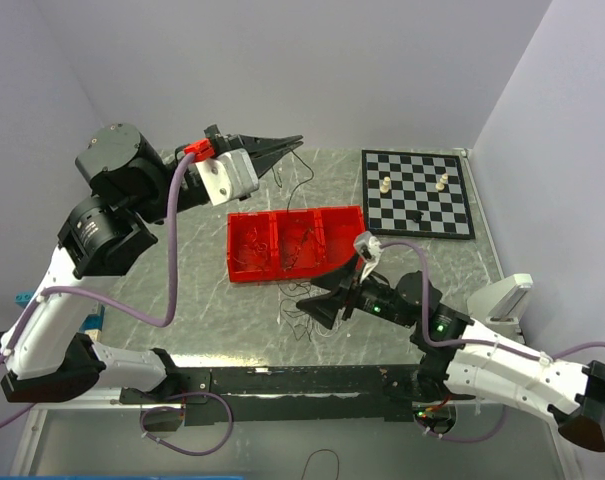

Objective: Untangle the cables

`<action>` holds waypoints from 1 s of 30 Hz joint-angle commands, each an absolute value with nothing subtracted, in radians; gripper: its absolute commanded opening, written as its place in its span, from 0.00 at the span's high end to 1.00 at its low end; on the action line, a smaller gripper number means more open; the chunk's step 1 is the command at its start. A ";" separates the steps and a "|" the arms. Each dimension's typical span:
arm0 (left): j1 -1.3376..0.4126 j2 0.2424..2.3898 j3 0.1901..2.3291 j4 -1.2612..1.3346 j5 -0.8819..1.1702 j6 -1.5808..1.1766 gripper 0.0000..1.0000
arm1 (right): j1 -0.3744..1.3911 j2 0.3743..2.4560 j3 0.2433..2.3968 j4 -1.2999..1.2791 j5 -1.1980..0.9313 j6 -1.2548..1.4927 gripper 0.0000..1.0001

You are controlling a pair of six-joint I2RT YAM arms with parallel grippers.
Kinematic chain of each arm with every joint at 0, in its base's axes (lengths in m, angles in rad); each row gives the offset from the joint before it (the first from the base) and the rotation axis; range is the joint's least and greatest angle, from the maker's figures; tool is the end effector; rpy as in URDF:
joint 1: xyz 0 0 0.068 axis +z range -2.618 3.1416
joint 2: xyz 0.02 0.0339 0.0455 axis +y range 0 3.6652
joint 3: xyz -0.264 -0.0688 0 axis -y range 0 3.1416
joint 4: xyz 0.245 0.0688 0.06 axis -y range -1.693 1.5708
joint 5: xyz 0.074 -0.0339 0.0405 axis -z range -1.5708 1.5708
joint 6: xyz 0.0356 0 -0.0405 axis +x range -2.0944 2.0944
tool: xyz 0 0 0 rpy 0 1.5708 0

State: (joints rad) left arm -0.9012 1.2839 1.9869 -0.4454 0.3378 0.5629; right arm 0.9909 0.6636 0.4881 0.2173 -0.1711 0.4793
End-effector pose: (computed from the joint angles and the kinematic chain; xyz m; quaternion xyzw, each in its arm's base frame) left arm 0.1133 -0.1621 0.5983 0.5012 0.3586 -0.2326 0.7524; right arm 0.0896 0.1478 0.2970 -0.2342 0.6516 0.5261 0.4937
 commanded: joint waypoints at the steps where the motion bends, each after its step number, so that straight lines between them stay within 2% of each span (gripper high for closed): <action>1: -0.917 1.279 1.979 -0.408 0.308 0.578 0.99 | 1.008 0.724 0.515 0.388 -0.294 0.486 0.09; 5: -0.934 1.290 1.991 -0.405 0.305 0.577 0.99 | 1.031 0.804 0.548 0.388 -0.255 0.463 0.12; 15: -0.946 1.293 1.991 -0.419 0.291 0.546 0.99 | 1.149 0.818 0.609 0.363 0.064 0.290 0.31; 20: -0.946 1.295 1.997 -0.400 0.288 0.526 0.99 | 1.160 0.828 0.595 0.373 0.104 0.317 0.76; 22: -0.946 1.302 2.016 -0.396 0.285 0.525 0.99 | 1.160 0.839 0.581 0.373 0.115 0.337 0.88; 25: -0.946 1.313 2.052 -0.394 0.281 0.523 0.99 | 1.160 0.854 0.533 0.380 0.146 0.371 1.00; 30: -0.946 1.319 2.094 -0.370 0.270 0.548 0.99 | 1.160 0.873 0.482 0.357 0.164 0.416 1.00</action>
State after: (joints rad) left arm -0.9417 1.3197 2.0377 -0.4297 0.2974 0.5529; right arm 1.1542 0.8623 0.5186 0.3431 0.1287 0.3721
